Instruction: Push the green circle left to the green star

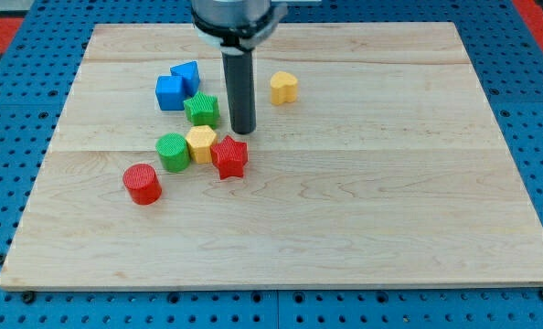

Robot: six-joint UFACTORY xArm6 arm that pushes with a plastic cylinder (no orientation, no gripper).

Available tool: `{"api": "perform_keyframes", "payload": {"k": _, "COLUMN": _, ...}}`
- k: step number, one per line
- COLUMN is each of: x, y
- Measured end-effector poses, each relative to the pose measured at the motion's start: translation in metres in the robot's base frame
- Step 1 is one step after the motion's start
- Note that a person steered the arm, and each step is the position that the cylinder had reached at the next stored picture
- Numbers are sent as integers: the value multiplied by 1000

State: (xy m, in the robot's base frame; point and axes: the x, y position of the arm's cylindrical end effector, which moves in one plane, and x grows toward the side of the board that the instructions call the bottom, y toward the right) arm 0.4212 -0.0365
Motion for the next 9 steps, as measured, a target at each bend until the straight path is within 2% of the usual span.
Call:
{"api": "perform_keyframes", "payload": {"k": 1, "x": -15, "y": -23}}
{"api": "perform_keyframes", "payload": {"k": 2, "x": -48, "y": -42}}
{"api": "perform_keyframes", "payload": {"k": 3, "x": -22, "y": -8}}
{"api": "perform_keyframes", "payload": {"k": 4, "x": 44, "y": 60}}
{"api": "perform_keyframes", "payload": {"k": 5, "x": 101, "y": 34}}
{"api": "perform_keyframes", "payload": {"k": 6, "x": 106, "y": -38}}
{"api": "perform_keyframes", "payload": {"k": 7, "x": 65, "y": -74}}
{"api": "perform_keyframes", "payload": {"k": 8, "x": 42, "y": -112}}
{"api": "perform_keyframes", "payload": {"k": 9, "x": 16, "y": -111}}
